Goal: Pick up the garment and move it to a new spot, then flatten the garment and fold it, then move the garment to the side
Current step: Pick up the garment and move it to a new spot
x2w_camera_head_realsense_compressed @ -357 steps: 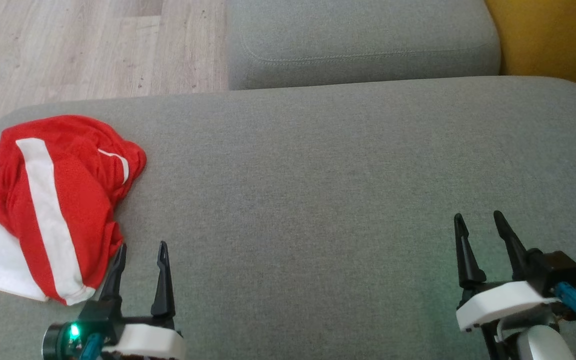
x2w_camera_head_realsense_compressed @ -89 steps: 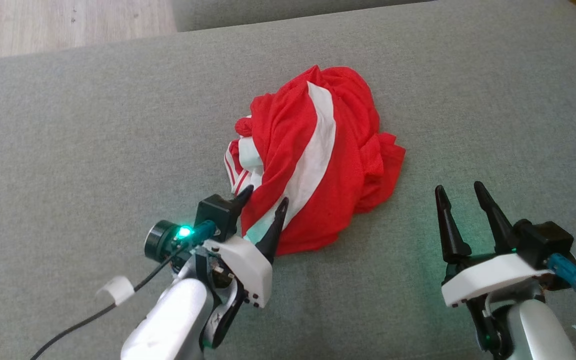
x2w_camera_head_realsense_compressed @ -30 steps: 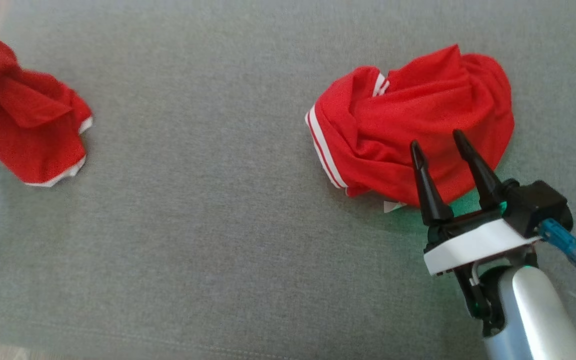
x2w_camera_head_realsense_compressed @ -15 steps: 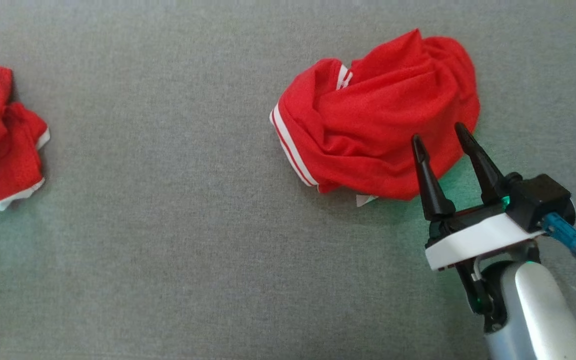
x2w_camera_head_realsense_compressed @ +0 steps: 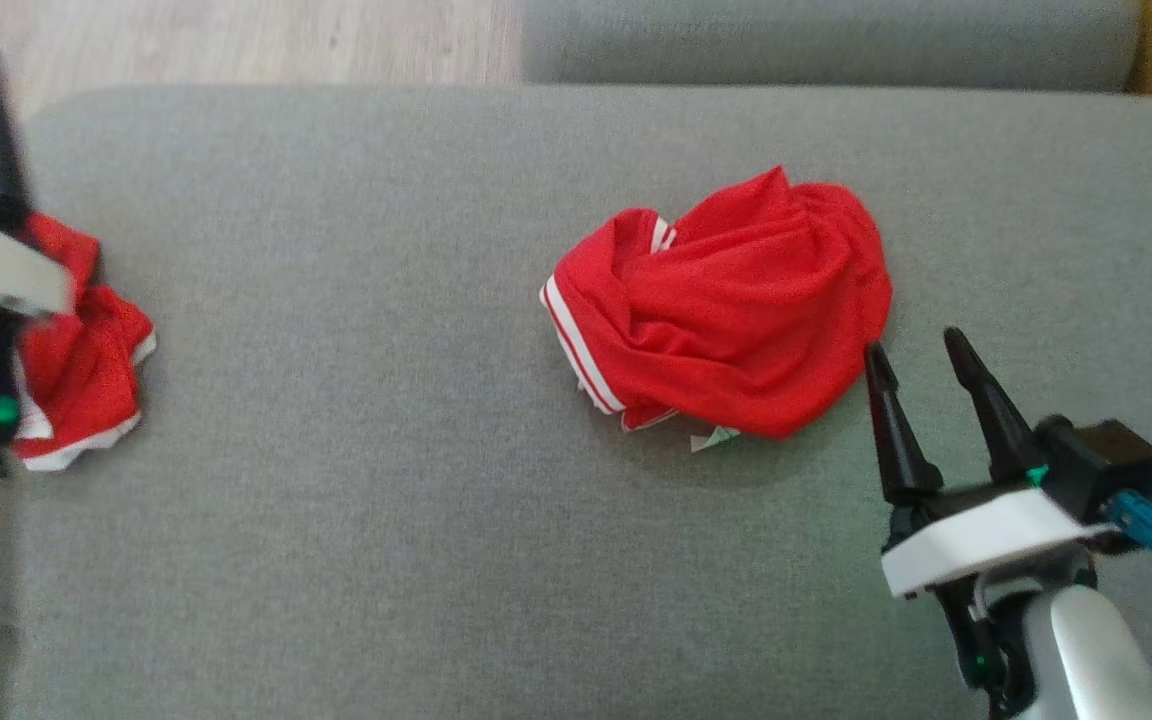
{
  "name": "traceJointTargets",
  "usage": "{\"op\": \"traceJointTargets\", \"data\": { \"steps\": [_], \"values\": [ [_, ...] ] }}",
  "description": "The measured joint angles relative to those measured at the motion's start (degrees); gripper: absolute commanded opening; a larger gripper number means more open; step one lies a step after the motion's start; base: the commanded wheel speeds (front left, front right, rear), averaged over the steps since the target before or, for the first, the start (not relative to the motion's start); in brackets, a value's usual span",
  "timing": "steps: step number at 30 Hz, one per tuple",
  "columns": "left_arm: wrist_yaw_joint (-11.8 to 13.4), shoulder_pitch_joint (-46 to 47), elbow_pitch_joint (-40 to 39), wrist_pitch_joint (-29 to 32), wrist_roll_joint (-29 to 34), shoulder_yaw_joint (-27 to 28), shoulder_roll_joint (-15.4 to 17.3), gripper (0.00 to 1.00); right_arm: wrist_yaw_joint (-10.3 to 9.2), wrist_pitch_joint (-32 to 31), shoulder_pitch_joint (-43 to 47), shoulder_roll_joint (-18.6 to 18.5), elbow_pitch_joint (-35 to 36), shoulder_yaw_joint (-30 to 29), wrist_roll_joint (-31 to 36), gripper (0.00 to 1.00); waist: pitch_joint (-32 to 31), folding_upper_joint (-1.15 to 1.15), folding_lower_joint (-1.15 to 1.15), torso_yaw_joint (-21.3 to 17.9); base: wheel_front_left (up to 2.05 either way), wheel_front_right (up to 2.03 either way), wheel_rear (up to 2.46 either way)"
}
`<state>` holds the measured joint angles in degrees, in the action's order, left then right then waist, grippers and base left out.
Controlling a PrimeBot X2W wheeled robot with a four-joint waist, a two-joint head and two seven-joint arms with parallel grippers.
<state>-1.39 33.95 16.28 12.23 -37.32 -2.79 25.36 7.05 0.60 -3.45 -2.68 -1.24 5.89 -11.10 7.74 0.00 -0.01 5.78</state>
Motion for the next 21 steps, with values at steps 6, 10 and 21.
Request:
{"op": "traceJointTargets", "data": {
  "steps": [6, 10, 21],
  "values": [
    [0.0, -10.4, -6.9, -8.5, 3.0, -4.7, -5.7, 1.0, 0.0, -0.6, 2.2, 0.0, -0.2, -2.1, 0.1, 1.0, -3.9, 0.0, -0.01, -1.4, 0.0, 0.0, 0.0],
    [1.4, -20.1, -7.1, -14.7, 6.3, -7.1, -7.9, 1.0, 0.0, -2.1, 2.4, 0.1, -0.3, -2.8, 0.4, 1.0, -5.1, 0.0, 0.0, -3.4, 0.0, 0.0, 0.0],
    [5.4, -34.0, -7.3, -24.4, 9.2, -8.3, -11.0, 1.0, 0.0, -5.2, 3.3, 0.1, -2.6, -3.1, 0.4, 1.0, -6.8, 0.0, 0.01, -6.8, 0.0, 0.0, 0.0]
  ]
}}
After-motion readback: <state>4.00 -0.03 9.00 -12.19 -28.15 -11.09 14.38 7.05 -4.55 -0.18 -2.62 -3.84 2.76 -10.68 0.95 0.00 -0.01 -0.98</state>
